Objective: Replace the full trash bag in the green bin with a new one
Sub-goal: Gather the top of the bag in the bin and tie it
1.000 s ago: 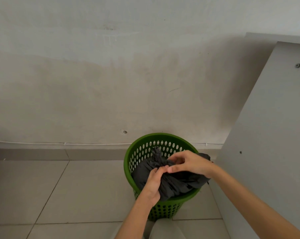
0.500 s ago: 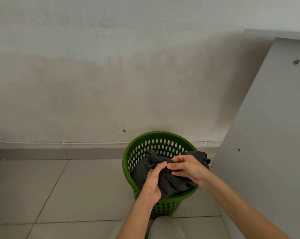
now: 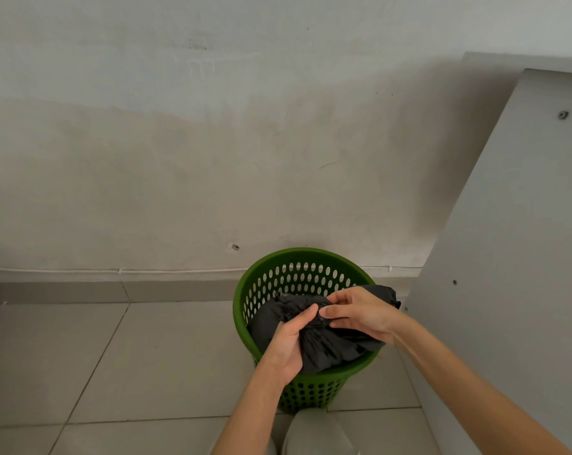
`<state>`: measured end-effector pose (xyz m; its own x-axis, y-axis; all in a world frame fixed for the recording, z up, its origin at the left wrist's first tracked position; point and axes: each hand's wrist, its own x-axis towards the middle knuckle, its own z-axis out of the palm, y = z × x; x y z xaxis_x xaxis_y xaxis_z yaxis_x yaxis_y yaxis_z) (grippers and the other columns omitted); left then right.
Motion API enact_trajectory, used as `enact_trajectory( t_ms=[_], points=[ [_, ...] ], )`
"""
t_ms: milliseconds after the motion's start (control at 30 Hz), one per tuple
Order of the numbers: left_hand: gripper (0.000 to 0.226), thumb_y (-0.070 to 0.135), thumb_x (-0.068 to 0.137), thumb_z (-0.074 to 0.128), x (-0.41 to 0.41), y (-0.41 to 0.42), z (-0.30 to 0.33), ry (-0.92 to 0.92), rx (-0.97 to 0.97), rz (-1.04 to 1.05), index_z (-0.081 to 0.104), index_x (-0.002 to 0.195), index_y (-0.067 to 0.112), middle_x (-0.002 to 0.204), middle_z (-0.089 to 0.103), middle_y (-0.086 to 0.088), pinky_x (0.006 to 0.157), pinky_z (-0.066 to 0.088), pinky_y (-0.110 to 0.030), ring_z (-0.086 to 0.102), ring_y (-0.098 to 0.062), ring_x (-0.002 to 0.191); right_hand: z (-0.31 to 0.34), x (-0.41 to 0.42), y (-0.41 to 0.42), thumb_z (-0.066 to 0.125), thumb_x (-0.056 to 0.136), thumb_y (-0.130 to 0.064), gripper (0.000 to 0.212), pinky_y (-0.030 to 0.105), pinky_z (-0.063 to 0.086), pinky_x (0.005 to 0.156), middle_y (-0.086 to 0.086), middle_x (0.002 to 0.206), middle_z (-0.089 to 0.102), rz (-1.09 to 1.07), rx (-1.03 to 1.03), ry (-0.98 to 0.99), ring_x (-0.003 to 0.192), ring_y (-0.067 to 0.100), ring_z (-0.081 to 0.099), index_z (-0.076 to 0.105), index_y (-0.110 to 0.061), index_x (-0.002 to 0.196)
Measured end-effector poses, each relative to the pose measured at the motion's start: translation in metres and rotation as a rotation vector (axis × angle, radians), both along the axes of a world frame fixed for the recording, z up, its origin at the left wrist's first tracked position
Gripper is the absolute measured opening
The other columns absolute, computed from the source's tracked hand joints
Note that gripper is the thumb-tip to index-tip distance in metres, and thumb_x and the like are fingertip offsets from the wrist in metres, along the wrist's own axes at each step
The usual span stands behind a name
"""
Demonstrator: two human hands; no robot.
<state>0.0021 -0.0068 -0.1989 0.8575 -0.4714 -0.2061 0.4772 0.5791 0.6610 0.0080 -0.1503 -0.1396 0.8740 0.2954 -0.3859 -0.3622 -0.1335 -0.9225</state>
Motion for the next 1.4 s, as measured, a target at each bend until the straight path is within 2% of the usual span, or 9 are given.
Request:
enact_trajectory(
  t_ms=[133, 233, 367, 600, 933, 1067, 1200, 1333, 1400],
  points=[
    [0.029, 0.018, 0.081, 0.056, 0.003, 0.001, 0.005, 0.006, 0.038, 0.041, 0.064, 0.106, 0.003, 0.103, 0.069, -0.013, 0.076, 0.058, -0.029, 0.067, -0.021, 0.092, -0.002, -0.001, 0.003, 0.062, 0.084, -0.005, 0.004, 0.015, 0.053, 0.066, 0.002, 0.085, 0.062, -0.022, 0.011, -0.053, 0.079, 0.008, 0.063, 0.062, -0.009, 0.086],
    [0.042, 0.028, 0.075, 0.061, 0.004, 0.0, 0.008, 0.006, 0.113, 0.059, 0.062, 0.109, 0.004, 0.109, 0.068, -0.015, 0.077, 0.057, -0.031, 0.066, -0.024, 0.099, -0.003, -0.001, 0.004, 0.067, 0.08, -0.009, 0.01, 0.015, 0.055, 0.067, 0.0, 0.084, 0.064, -0.047, -0.08, -0.132, 0.078, 0.007, 0.065, 0.063, -0.013, 0.088],
    [0.045, 0.019, 0.074, 0.062, 0.001, 0.004, 0.011, -0.014, 0.074, 0.037, 0.059, 0.115, 0.002, 0.112, 0.067, -0.014, 0.075, 0.057, -0.028, 0.066, -0.022, 0.1, -0.003, 0.0, -0.003, 0.065, 0.082, -0.008, 0.007, 0.016, 0.057, 0.066, 0.005, 0.084, 0.07, -0.052, -0.121, -0.203, 0.074, 0.008, 0.069, 0.069, -0.013, 0.085],
    [0.021, 0.01, 0.083, 0.055, -0.004, 0.001, 0.01, -0.039, 0.043, 0.021, 0.064, 0.102, 0.006, 0.094, 0.073, -0.006, 0.073, 0.057, -0.024, 0.069, -0.016, 0.089, -0.001, 0.001, -0.009, 0.058, 0.084, 0.006, 0.019, 0.016, 0.056, 0.065, 0.003, 0.082, 0.071, 0.018, -0.071, -0.138, 0.072, 0.008, 0.07, 0.069, -0.008, 0.088],
    [0.019, 0.011, 0.079, 0.055, -0.004, -0.002, 0.013, -0.015, 0.051, 0.006, 0.066, 0.094, 0.007, 0.088, 0.072, -0.006, 0.069, 0.054, -0.024, 0.066, -0.016, 0.084, -0.012, 0.003, 0.008, 0.05, 0.087, 0.002, 0.017, 0.014, 0.049, 0.057, 0.002, 0.074, 0.056, -0.059, -0.098, -0.114, 0.068, 0.01, 0.056, 0.052, -0.01, 0.075],
    [0.031, 0.026, 0.07, 0.063, 0.001, -0.003, 0.016, -0.046, 0.126, 0.019, 0.067, 0.096, 0.008, 0.092, 0.072, -0.008, 0.071, 0.056, -0.024, 0.068, -0.017, 0.086, -0.014, 0.002, 0.008, 0.048, 0.087, 0.003, 0.011, 0.016, 0.048, 0.059, 0.001, 0.075, 0.056, -0.024, -0.068, -0.089, 0.07, 0.009, 0.054, 0.053, -0.006, 0.081],
    [0.051, 0.034, 0.074, 0.059, 0.002, -0.007, 0.017, -0.024, 0.125, 0.045, 0.06, 0.114, 0.002, 0.108, 0.069, -0.012, 0.08, 0.056, -0.028, 0.065, -0.022, 0.102, -0.009, 0.003, -0.002, 0.053, 0.087, 0.0, 0.009, 0.016, 0.05, 0.059, 0.004, 0.079, 0.058, -0.057, 0.051, -0.024, 0.072, 0.01, 0.057, 0.057, -0.006, 0.082],
    [0.045, 0.028, 0.072, 0.061, 0.001, -0.004, 0.015, -0.025, 0.083, 0.066, 0.062, 0.109, 0.003, 0.107, 0.069, -0.013, 0.079, 0.056, -0.029, 0.066, -0.022, 0.099, -0.003, 0.001, -0.012, 0.059, 0.081, -0.021, 0.02, 0.022, 0.056, 0.073, 0.006, 0.092, 0.066, -0.038, 0.227, 0.068, 0.09, 0.018, 0.061, 0.062, -0.007, 0.095],
    [0.035, 0.019, 0.071, 0.062, 0.0, -0.003, 0.015, -0.044, 0.068, 0.053, 0.064, 0.102, 0.003, 0.098, 0.07, -0.011, 0.073, 0.057, -0.027, 0.068, -0.021, 0.091, -0.004, 0.0, -0.012, 0.057, 0.084, -0.011, 0.009, 0.02, 0.055, 0.071, 0.004, 0.089, 0.064, -0.032, 0.211, 0.061, 0.084, 0.014, 0.062, 0.062, -0.008, 0.092]
  ],
)
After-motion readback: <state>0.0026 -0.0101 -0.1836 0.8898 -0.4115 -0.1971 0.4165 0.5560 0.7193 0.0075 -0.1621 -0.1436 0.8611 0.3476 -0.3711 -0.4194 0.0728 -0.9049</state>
